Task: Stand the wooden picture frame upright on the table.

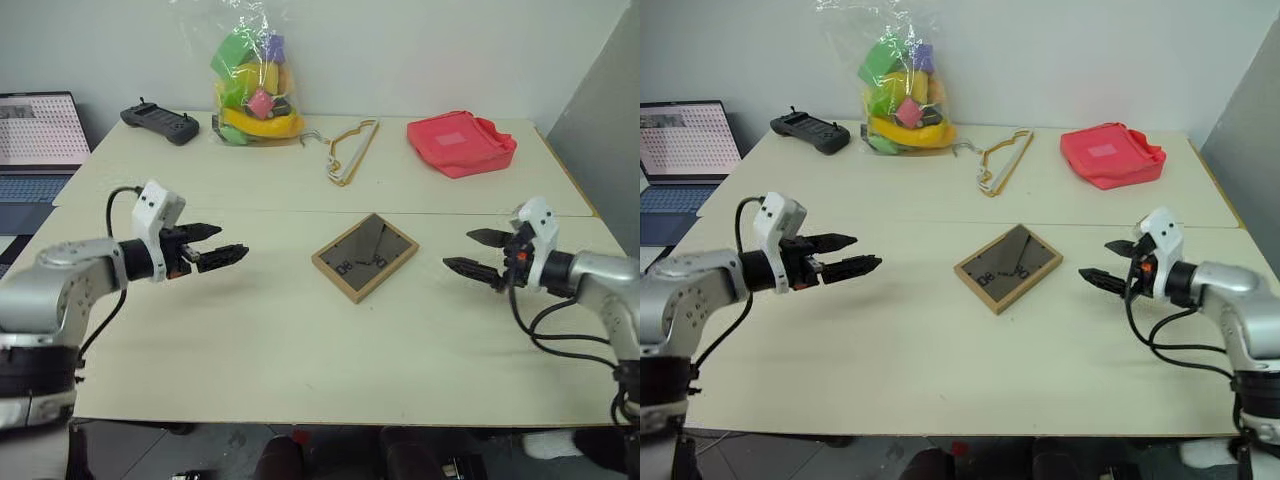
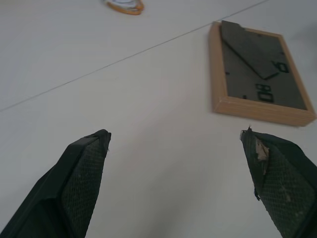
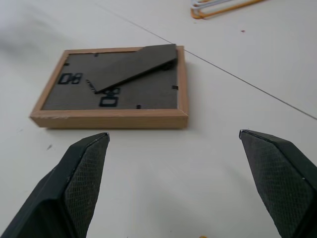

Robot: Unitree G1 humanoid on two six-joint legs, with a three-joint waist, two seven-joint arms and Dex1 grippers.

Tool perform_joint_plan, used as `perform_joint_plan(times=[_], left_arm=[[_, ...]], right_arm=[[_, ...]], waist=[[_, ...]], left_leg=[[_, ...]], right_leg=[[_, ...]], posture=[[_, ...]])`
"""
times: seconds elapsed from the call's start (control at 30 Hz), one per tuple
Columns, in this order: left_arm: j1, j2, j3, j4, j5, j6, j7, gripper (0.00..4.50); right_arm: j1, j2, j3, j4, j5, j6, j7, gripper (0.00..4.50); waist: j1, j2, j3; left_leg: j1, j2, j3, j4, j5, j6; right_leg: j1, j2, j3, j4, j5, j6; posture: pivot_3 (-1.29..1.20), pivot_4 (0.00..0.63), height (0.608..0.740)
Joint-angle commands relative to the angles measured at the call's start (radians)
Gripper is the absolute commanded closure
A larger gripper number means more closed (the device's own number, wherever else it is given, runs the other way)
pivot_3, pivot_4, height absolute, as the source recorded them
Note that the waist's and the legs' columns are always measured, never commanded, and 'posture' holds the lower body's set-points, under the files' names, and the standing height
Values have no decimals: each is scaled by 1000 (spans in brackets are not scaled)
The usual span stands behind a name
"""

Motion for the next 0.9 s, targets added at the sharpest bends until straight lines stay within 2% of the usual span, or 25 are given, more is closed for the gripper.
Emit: perform_joint_plan(times=[0.03, 0.17, 0.33, 0.37, 0.47, 0.5, 0.6, 0.77, 0.9], left_arm=[[-69, 14, -66, 97, 72, -95, -88, 0], [-147, -31, -100, 191, 123, -168, -102, 0], [-197, -195, -116, 296, 192, -280, 11, 0], [-202, -231, -117, 311, 203, -299, 32, 366], [-210, -337, -140, 373, 266, -396, 113, 872], [-211, -374, -153, 397, 290, -433, 145, 1242], [-218, -463, -166, 457, 335, -508, 225, 1821], [-245, -547, -184, 545, 400, -579, 311, 3033], [-244, -574, -191, 563, 415, -595, 304, 3734]], right_arm=[[-17, -38, 14, 26, -8, -33, 66, 39], [-23, -20, 5, 24, -16, -34, 30, 39], [35, 99, 0, -12, -75, -8, -191, 39], [49, 121, 1, -27, -84, 0, -224, 402], [91, 172, 35, -67, -128, 9, -303, 949], [96, 194, 50, -66, -144, 9, -332, 1370], [90, 260, 83, -43, -193, 1, -418, 2013], [40, 360, 123, 17, -247, -18, -506, 3366], [-11, 424, 163, 75, -280, -32, -535, 4171]], waist=[[0, 0, 0], [0, 0, 0], [3, 0, 0], [4, 0, 0], [5, 0, 0], [4, 0, 0], [2, 0, 0], [-1, 0, 0], [0, 0, 0]], left_leg=[[0, 0, 0, 0, 0, 0], [-1, 0, 0, 0, 0, 0], [-2, 0, 0, 1, 0, 0], [-2, 0, -1, 2, 0, 0], [-3, 0, 0, 3, 0, 0], [-4, 0, -1, 3, 0, 0], [-3, 0, 0, 2, 0, 0], [-3, 0, 0, 2, 0, 0], [-3, 0, 0, 2, 0, 0]], right_leg=[[0, 0, 0, 0, 0, 0], [-1, 0, 0, 0, 0, 0], [-1, 0, 0, 1, 0, 0], [0, 0, -1, 1, 0, 0], [-1, -1, 0, 1, 0, 0], [-2, -1, 0, 1, 0, 0], [-2, -1, 0, 2, 0, 0], [-3, 0, 0, 2, 0, 0], [-2, 0, 0, 2, 0, 0]], posture=[[0, 150, 740], [0, 150, 740], [0, 150, 740], [0, 150, 740], [0, 150, 740], [0, 150, 740], [0, 150, 740], [0, 150, 740], [0, 150, 740]])
